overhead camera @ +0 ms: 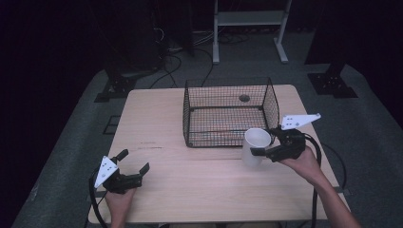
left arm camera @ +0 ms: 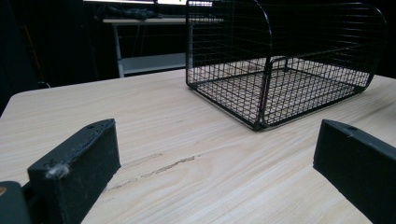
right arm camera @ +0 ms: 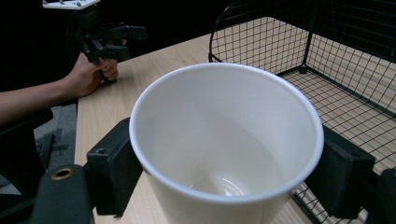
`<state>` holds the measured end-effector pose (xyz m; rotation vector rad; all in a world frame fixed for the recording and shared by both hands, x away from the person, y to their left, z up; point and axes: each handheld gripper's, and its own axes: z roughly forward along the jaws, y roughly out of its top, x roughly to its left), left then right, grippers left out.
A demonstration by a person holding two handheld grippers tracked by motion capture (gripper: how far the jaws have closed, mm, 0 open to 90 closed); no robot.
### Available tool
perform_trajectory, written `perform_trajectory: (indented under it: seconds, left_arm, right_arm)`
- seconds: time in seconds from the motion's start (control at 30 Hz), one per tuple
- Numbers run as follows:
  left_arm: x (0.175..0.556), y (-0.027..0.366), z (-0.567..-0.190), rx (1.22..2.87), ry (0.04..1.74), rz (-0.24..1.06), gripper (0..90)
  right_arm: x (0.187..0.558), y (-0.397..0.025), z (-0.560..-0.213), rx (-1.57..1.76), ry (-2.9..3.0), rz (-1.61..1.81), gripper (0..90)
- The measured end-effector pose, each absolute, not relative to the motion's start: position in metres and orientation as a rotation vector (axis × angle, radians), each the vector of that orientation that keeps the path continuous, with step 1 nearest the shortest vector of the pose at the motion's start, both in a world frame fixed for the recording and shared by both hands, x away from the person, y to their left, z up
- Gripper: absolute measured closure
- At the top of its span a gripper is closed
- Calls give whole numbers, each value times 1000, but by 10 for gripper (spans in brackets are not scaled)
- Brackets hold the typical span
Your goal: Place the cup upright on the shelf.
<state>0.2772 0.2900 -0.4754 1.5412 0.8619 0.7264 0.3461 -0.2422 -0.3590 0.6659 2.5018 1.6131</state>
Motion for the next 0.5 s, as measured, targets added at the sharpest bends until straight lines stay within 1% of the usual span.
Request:
perform_trajectory:
  seconds: [0.17,0.5]
  left_arm:
    - [278,291,-476,1531,874,726,0]
    - [279,291,-476,1524,877,722,0]
  right_arm:
    - [353,-236,-348,645,2505,1577,200]
    - [372,-219,-338,610,2559,1556,199]
